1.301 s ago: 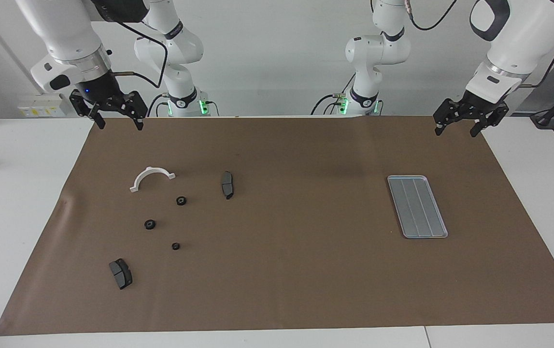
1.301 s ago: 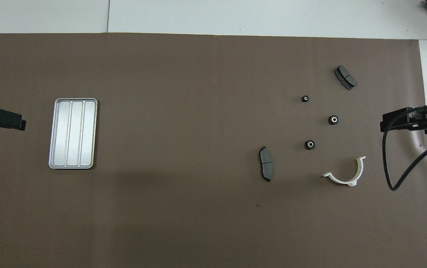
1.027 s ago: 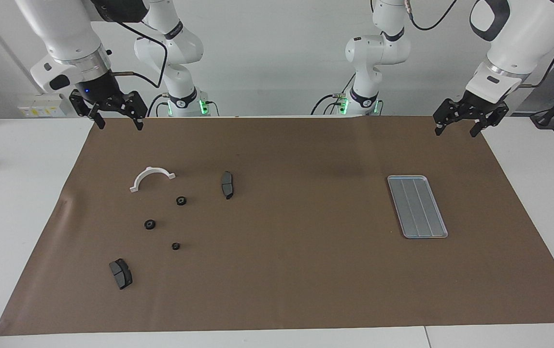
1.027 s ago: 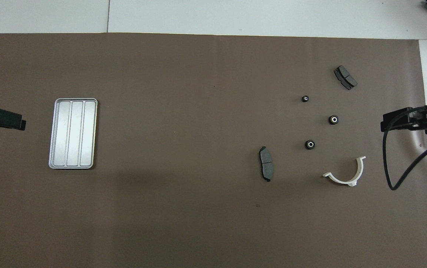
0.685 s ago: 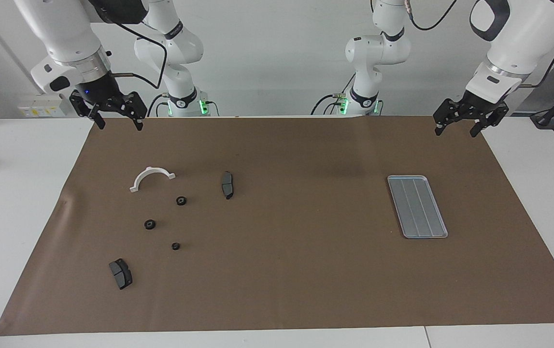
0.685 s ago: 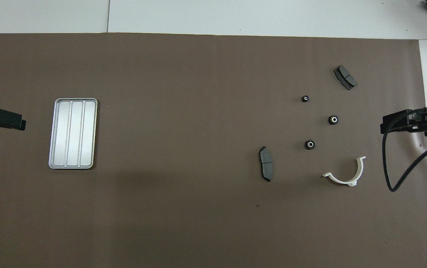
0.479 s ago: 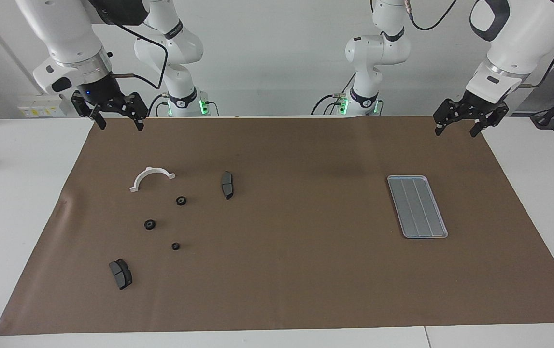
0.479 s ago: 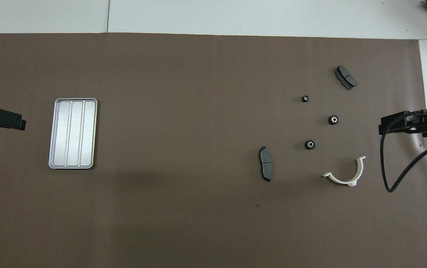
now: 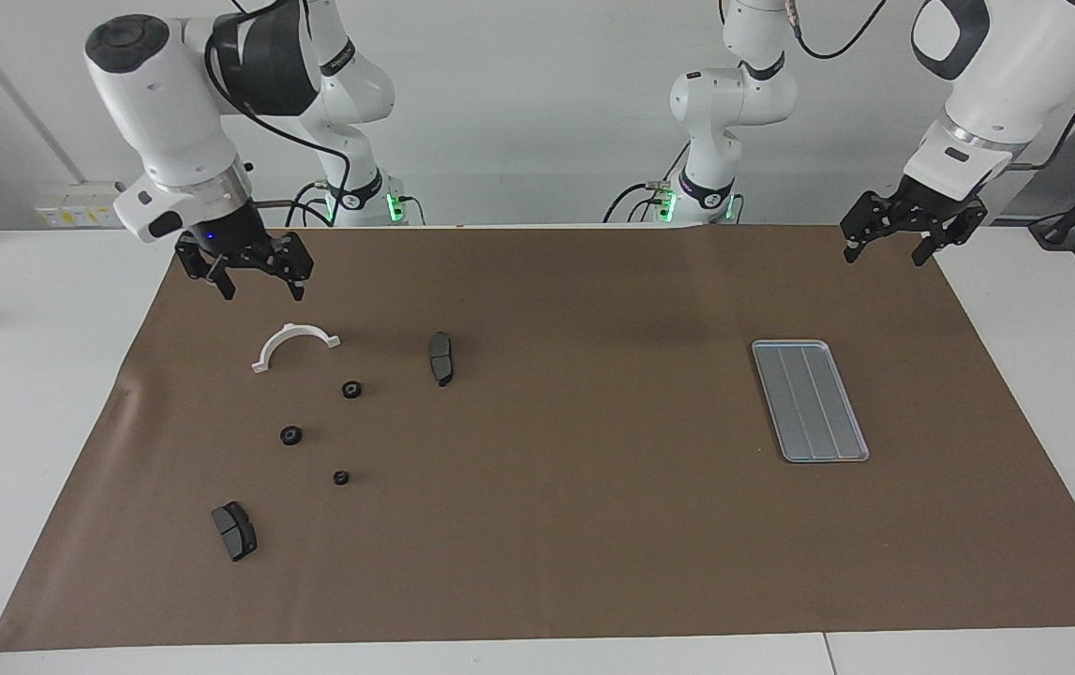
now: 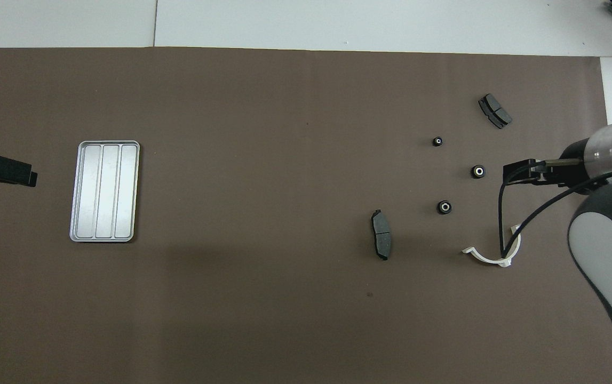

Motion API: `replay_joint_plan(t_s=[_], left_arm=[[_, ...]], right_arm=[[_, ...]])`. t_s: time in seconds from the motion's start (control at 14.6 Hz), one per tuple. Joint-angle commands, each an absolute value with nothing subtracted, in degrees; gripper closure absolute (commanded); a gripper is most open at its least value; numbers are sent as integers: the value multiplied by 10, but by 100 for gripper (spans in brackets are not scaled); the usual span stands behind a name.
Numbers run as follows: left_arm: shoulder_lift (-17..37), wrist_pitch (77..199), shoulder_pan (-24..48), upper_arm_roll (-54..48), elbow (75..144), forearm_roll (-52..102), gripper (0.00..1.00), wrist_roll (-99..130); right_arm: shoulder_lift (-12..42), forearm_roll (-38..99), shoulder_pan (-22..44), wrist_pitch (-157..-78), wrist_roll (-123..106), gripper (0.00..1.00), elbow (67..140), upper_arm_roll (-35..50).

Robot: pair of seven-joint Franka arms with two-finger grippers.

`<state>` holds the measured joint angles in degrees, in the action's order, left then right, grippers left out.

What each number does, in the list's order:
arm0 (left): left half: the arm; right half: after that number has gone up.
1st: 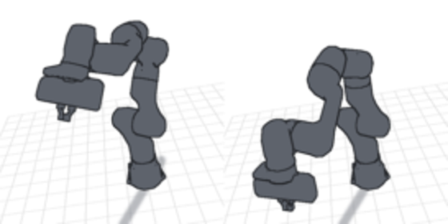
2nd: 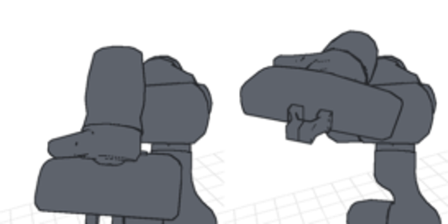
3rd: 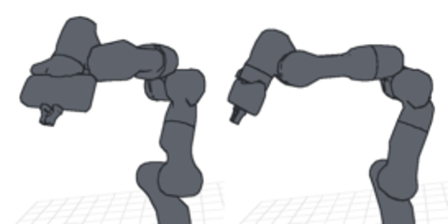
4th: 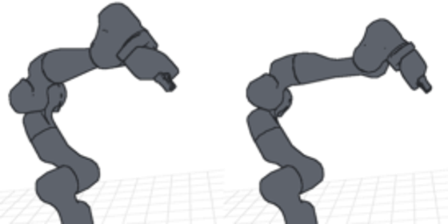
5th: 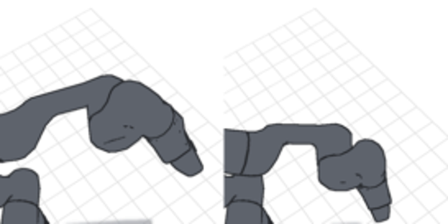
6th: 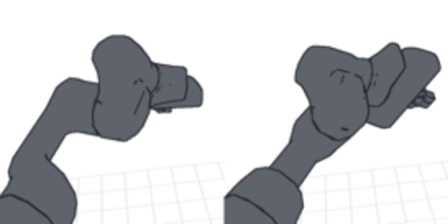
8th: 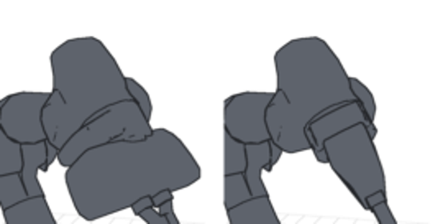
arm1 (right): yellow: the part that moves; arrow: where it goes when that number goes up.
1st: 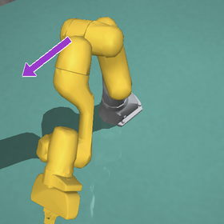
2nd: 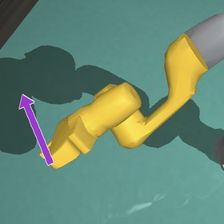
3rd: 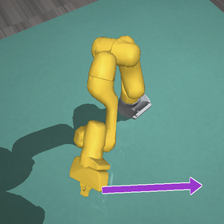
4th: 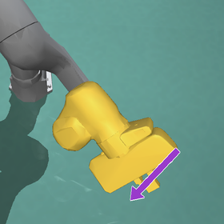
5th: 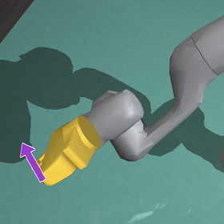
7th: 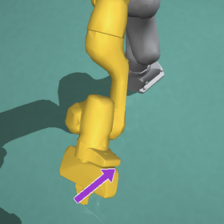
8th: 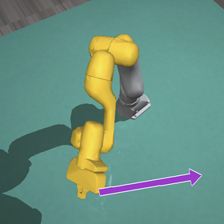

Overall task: Pick bearing gear from pile to tray
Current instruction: 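Reach the right gripper to a small black bearing and grasp it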

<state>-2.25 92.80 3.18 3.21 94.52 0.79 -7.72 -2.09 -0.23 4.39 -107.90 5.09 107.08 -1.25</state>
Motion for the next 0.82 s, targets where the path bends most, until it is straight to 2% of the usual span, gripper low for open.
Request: replay_joint_plan(t_s=[0.0,0.27,0.55,0.75], left_arm=[[-36,930,23,25,960,-1,0,-83],[-36,930,23,26,960,-1,0,-83],[-36,930,23,26,960,-1,0,-82],[-36,930,23,25,960,-1,0,-83]], right_arm=[[17,9,57,-1169,41,0,1116,-9],[63,18,71,-1283,33,0,1179,-8],[74,19,76,-1419,14,0,1279,-8],[94,19,76,-1444,-1,0,1293,-8]])
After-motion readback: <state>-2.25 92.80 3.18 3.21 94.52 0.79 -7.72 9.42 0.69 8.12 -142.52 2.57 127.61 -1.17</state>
